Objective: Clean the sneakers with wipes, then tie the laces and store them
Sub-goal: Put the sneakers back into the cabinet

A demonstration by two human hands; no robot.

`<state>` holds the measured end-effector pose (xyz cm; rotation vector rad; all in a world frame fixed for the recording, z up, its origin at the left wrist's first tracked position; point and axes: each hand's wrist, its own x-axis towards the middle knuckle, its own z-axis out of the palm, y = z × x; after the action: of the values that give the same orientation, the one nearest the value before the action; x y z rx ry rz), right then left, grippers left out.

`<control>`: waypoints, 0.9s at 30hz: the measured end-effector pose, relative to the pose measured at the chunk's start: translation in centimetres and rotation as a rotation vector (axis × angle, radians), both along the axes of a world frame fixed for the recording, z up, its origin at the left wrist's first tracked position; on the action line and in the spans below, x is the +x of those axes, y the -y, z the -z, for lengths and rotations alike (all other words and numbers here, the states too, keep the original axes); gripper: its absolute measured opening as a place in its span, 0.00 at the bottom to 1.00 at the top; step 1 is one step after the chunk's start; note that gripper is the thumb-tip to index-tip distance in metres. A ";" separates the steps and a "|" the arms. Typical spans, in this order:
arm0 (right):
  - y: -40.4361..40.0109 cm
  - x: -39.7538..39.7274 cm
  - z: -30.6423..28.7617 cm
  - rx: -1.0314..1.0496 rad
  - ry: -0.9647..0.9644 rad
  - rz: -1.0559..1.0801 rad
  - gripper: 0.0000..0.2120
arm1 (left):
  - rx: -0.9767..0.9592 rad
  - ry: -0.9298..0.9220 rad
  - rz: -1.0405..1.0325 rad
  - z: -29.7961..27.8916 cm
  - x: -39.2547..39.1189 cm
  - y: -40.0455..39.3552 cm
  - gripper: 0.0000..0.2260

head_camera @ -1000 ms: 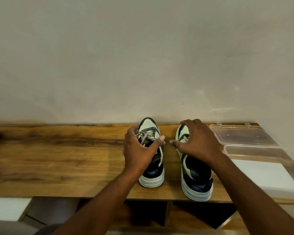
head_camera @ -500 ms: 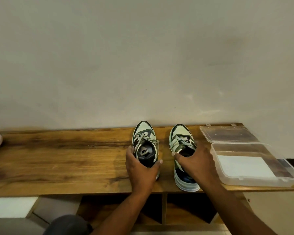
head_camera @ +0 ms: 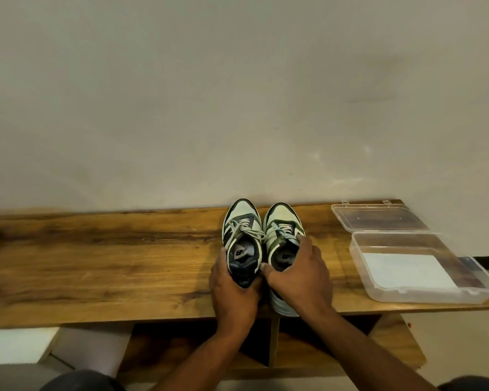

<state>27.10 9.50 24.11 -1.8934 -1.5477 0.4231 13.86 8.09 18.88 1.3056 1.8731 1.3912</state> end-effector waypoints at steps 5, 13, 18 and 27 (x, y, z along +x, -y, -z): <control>1.9 0.0 1.1 0.085 -0.103 -0.031 0.53 | 0.026 -0.005 -0.029 0.0 -0.3 1.8 0.45; 3.1 0.1 3.7 0.197 -0.219 -0.004 0.54 | -0.016 0.023 -0.065 -0.4 0.0 2.3 0.53; 2.6 -0.5 4.7 0.235 -0.363 0.037 0.52 | -0.027 0.135 -0.026 -0.3 -0.1 1.6 0.57; 2.1 -0.4 5.0 0.284 -0.422 0.048 0.45 | 0.007 0.166 0.007 0.1 0.0 1.7 0.52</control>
<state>26.75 7.44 19.12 -1.5038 -1.2090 0.5131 13.87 6.43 18.75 1.1607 1.7528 1.4572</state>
